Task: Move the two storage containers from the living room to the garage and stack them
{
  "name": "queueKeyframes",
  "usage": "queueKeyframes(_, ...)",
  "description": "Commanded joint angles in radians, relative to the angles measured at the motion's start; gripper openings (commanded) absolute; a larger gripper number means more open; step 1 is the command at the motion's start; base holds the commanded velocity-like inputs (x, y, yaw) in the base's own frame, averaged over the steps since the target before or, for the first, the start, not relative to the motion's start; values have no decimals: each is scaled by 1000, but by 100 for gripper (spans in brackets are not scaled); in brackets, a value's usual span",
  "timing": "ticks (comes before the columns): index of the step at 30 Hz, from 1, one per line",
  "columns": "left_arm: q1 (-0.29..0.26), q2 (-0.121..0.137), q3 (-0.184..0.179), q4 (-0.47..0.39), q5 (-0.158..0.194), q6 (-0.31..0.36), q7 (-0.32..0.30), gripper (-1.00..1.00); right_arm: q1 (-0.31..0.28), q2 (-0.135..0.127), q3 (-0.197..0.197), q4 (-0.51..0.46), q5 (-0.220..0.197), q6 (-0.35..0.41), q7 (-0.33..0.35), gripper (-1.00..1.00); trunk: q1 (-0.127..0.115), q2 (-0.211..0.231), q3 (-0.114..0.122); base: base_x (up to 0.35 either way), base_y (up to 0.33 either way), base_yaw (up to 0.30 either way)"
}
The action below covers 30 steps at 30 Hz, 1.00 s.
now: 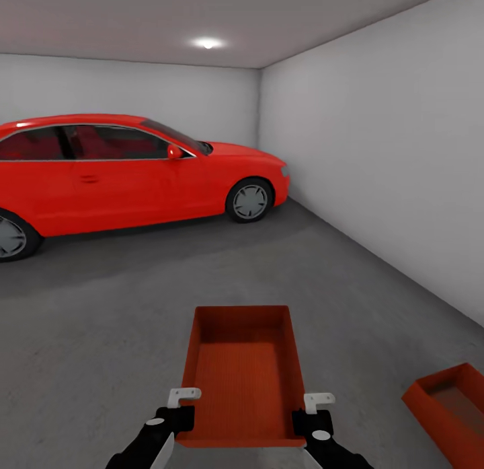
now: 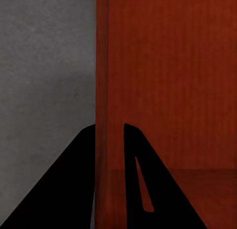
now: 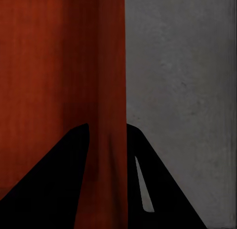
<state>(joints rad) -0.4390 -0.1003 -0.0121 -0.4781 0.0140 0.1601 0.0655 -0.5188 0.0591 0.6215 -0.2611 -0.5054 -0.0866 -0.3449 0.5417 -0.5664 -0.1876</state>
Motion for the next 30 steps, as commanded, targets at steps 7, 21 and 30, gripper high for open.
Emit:
queueKeyframes(7,0,15,-9,-5,-17,-8,11,-100,-2,-12,-6,11,-33,-8,-17,-100,0,-2,-2,0,0,-289)
queueKeyframes(21,0,14,-9,-12,-17,-6,11,-100,-2,-11,-6,11,-33,-7,-17,-100,0,-2,-2,0,0,-288)
queueKeyframes(30,0,14,-9,-14,-17,-5,11,-100,-2,-13,-6,11,-33,-7,-17,-100,0,-2,-2,0,0,-288)
